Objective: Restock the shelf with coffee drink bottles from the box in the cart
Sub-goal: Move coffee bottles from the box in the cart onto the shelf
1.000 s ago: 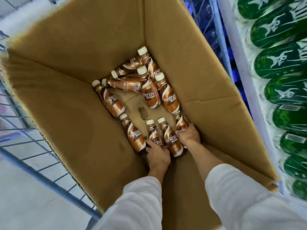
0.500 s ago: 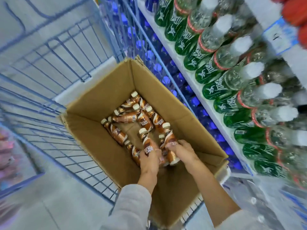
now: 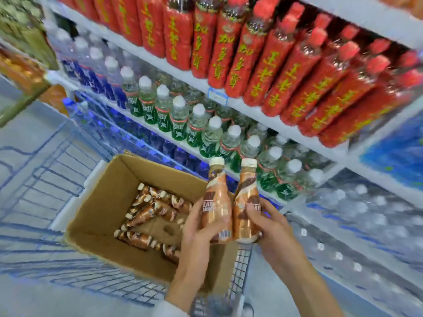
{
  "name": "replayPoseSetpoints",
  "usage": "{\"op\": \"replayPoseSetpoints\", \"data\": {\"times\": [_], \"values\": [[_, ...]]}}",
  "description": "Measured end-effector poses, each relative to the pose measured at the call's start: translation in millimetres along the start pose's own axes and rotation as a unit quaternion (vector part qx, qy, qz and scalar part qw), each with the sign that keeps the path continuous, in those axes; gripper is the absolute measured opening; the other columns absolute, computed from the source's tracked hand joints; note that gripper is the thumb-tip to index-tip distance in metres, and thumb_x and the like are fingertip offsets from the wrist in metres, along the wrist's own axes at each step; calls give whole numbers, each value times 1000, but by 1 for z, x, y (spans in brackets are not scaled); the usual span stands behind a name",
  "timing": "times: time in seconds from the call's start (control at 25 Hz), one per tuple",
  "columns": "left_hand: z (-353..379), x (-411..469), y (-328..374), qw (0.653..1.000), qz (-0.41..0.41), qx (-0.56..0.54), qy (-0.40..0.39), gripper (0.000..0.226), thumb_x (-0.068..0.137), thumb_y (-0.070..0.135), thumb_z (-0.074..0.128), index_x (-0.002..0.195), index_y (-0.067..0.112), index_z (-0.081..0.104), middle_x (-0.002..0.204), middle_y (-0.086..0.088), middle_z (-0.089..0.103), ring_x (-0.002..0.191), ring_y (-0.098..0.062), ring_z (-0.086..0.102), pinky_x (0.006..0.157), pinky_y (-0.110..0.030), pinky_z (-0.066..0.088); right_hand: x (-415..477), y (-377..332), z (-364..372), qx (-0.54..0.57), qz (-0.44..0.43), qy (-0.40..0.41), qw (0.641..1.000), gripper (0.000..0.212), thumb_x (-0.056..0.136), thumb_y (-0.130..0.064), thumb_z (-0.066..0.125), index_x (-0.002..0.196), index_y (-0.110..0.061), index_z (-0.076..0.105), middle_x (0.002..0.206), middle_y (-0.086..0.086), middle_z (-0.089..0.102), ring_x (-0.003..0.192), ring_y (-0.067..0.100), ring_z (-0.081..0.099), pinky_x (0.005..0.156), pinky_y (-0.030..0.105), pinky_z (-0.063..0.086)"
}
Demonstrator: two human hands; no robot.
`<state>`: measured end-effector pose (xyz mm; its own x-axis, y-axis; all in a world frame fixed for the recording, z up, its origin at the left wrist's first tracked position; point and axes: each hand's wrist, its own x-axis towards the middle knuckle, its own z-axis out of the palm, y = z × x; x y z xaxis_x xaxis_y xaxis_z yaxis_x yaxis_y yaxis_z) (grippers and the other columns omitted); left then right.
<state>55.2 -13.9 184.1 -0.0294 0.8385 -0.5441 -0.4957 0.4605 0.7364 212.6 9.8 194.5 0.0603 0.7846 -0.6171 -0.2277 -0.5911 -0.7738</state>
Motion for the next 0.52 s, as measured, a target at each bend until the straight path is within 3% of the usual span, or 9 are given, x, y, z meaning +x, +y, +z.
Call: {"op": "replayPoseSetpoints", "data": {"times": [0.16,0.32,0.44,0.52], "values": [[85,-28,-11,991,49,49,-110,53,65,12,79,114,31,70,111,-8,75,102,-31,70,89,-51,53,-55,-26,-80,82,-92,38,992,42,81,-28,70,120,-12,69,113,13,75,94,21,72,82,38,56],[172,-83,-52,975,64,83,-194,70,60,16,84,125,29,61,114,-10,73,107,-36,69,88,-57,56,-111,-39,-177,160,-155,58,973,47,79,-28,71,120,-5,65,103,11,74,85,21,73,69,35,61],[237,-127,-93,968,76,69,-229,62,65,21,78,125,24,61,109,-5,74,99,-29,71,84,-53,56,-159,-41,-256,184,-190,60,963,69,75,-37,82,131,-4,59,118,21,70,104,31,67,88,51,55],[274,-153,-116,963,45,42,-262,47,72,17,67,119,25,64,103,0,74,89,-20,71,78,-46,55,-189,-42,-303,199,-205,68,956,63,81,-33,78,135,-6,57,130,24,65,111,34,64,100,61,47]]}}
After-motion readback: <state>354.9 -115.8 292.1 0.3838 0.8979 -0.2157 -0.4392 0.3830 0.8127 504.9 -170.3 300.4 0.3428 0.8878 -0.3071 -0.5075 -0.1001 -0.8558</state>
